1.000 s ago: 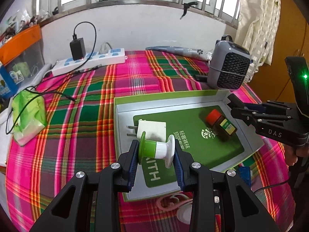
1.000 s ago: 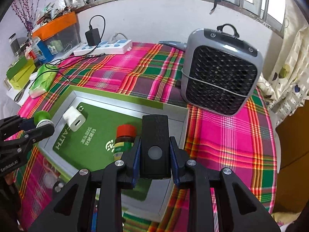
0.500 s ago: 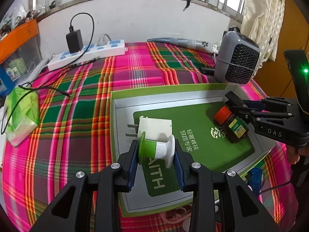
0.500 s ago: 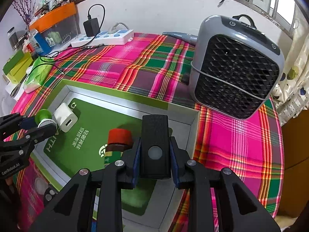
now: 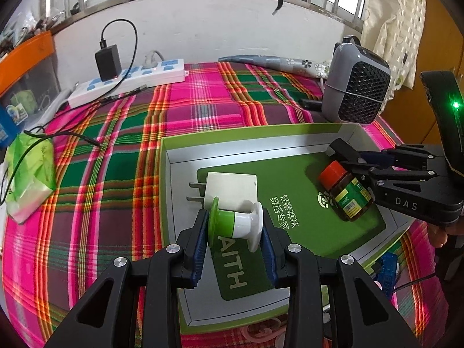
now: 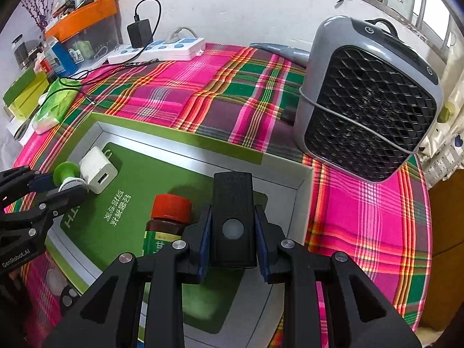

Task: Organize rigid objects
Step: 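Carry the spool with the left gripper into the box while the right gripper carries the black case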

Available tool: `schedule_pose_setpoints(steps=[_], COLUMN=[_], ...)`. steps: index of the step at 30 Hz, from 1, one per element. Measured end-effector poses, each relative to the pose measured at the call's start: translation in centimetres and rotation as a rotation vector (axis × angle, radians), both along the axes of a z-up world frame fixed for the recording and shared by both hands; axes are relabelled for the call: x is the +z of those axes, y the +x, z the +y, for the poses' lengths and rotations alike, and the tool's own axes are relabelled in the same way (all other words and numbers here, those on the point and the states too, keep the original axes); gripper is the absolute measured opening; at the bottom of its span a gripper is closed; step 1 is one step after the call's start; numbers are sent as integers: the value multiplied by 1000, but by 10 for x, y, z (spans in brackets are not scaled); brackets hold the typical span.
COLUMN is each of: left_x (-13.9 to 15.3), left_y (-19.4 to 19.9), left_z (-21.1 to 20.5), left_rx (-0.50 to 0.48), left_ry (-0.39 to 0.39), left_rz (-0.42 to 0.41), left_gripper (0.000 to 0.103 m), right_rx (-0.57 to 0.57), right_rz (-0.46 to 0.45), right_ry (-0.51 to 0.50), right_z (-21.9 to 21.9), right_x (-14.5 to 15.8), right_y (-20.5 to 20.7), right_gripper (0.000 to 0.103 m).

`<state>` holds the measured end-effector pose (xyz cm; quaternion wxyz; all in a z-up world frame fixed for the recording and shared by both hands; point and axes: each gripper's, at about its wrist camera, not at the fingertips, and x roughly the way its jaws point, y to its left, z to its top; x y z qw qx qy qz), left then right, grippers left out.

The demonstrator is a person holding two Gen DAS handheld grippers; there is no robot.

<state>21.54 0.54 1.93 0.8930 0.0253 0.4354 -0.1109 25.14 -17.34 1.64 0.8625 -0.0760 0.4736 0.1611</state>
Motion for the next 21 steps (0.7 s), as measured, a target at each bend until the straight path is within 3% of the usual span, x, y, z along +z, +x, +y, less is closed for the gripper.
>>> schedule_pose_setpoints(steps=[21], left_x=[0], left_y=[0], left_z=[-2], left_rx=[-5], left_ry=[11], left_rz=[-1], left_gripper=[33], right_rx=[6], right_rz=[0], right_ry=[-5], right_z=[5], right_x=[-2], right_y=[1], right_gripper=[28])
